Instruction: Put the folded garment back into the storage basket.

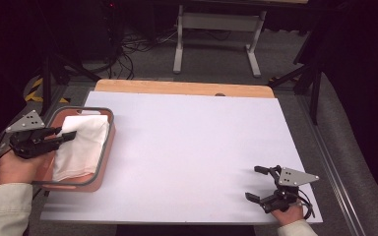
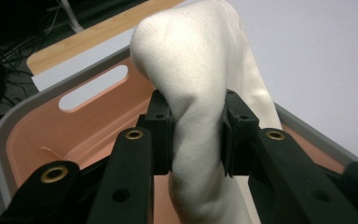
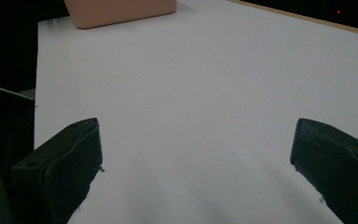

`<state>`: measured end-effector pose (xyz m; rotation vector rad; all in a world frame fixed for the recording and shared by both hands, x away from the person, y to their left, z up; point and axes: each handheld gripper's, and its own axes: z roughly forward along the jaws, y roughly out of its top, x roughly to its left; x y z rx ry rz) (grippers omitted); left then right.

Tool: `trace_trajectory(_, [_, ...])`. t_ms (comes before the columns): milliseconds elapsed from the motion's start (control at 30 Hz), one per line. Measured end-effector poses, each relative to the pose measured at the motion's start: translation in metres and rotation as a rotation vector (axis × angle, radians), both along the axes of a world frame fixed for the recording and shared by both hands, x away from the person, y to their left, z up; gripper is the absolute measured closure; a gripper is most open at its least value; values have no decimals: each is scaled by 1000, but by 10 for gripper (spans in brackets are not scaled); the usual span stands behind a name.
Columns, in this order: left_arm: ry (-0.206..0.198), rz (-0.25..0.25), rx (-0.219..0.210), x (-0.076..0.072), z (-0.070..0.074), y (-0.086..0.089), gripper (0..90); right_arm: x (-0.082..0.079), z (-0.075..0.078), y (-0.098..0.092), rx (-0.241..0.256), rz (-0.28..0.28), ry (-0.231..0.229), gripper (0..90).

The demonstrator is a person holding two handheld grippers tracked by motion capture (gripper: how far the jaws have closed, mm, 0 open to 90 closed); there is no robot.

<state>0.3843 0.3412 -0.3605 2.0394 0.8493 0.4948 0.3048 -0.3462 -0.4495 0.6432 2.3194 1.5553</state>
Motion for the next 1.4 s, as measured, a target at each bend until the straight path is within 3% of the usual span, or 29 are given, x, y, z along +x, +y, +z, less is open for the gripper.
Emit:
trace_trajectory(333, [52,-18,5,0,-3,2,692,0,0,0,1,1,-1,25])
trace_trajectory(800, [49,24,4,6,-9,3,665,0,0,0,0,1,1,25])
trace_trajectory(933, [37,62,-8,6,-8,4,584,0,0,0,1,3,1,25])
trace_trajectory(1100, [16,105,-20,6,-7,5,317,0,0,0,0,4,3,25])
trace_trajectory(1400, [-20,114,-30,3,-2,2,193,0,0,0,-1,4,4,25])
